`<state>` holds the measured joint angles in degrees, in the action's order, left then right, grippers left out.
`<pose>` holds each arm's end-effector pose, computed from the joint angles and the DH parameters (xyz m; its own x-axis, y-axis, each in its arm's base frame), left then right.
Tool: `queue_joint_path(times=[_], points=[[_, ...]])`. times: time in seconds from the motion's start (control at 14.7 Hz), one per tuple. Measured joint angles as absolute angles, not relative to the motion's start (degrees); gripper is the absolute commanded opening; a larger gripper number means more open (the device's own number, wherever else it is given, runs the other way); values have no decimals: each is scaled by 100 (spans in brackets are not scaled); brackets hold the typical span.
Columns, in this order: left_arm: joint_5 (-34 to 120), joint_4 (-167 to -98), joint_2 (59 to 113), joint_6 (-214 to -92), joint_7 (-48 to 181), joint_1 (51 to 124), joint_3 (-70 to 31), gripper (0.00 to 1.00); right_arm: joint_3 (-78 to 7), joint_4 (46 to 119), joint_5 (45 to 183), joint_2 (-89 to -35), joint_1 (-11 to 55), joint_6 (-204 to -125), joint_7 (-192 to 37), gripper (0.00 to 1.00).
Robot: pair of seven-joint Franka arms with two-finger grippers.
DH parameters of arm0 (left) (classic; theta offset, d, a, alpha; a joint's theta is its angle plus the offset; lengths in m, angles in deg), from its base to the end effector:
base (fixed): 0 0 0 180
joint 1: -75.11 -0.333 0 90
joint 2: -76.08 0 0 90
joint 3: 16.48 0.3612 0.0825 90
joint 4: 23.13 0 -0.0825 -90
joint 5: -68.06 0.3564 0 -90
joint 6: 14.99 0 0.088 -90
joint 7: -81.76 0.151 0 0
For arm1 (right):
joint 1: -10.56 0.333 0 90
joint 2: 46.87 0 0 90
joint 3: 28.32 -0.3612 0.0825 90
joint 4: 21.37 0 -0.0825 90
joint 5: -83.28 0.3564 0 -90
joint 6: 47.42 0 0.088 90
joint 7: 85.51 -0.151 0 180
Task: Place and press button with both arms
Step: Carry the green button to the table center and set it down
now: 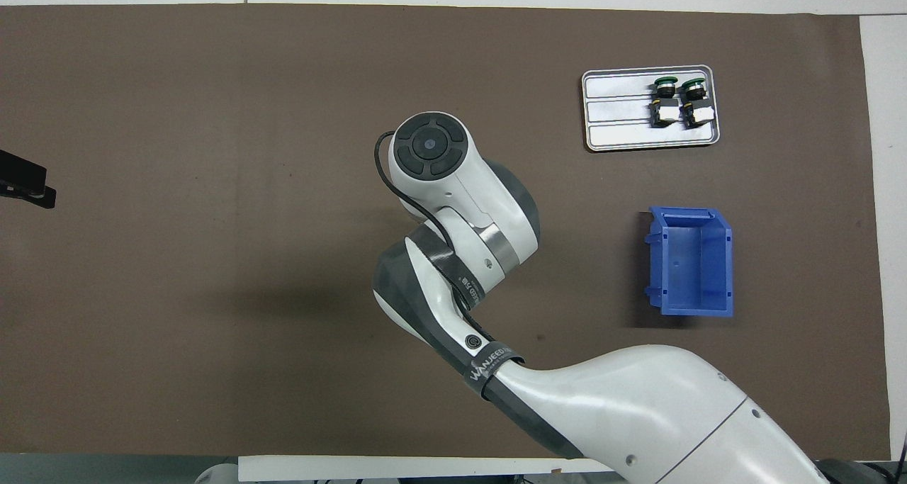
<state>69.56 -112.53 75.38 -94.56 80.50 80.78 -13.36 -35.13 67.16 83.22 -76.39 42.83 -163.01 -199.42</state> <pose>0.4952 -0.0176 0.6227 0.9873 -0.0173 -0.1580 -0.0222 -0.9993 -0.0290 0.5389 0.4220 0.3593 0.2472 -0.9683 -0.0364 -0.9666 -0.2491 0.0597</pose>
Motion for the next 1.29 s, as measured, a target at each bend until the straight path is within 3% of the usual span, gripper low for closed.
queue_joint_path(times=[0.27, 0.41, 0.48, 0.75, 0.82, 1.09, 1.29], points=[[6956, -11253, 7538, -9456, 8050, 8082, -1337, 100, -3512, 6957, 8322, -7838, 4370, -16763, -20566, 14], [6956, -11253, 7538, -9456, 8050, 8084, -1338, 100, -3511, 7090, 8322, -7851, 4371, -17040, -20836, 27], [6956, -11253, 7538, -9456, 8050, 8083, -1337, 100, -3511, 7138, 8322, -7850, 4371, -17142, -20933, 35], [6956, -11253, 7538, -9456, 8048, 8081, -1336, 100, -3506, 7238, 8322, -7849, 4370, -17207, -21041, 92], [6956, -11253, 7537, -9456, 8045, 8080, -1336, 100, -3504, 7227, 8321, -7840, 4370, -17201, -21041, 98], [6956, -11255, 7536, -9456, 7988, 8080, -1333, 100, -3471, 6958, 8318, -7595, 4270, -16919, -20987, 98], [6956, -11266, 7536, -9460, 7663, 8086, -1335, 100, -3446, 6851, 8316, -6959, 3781, -16320, -20163, 98]])
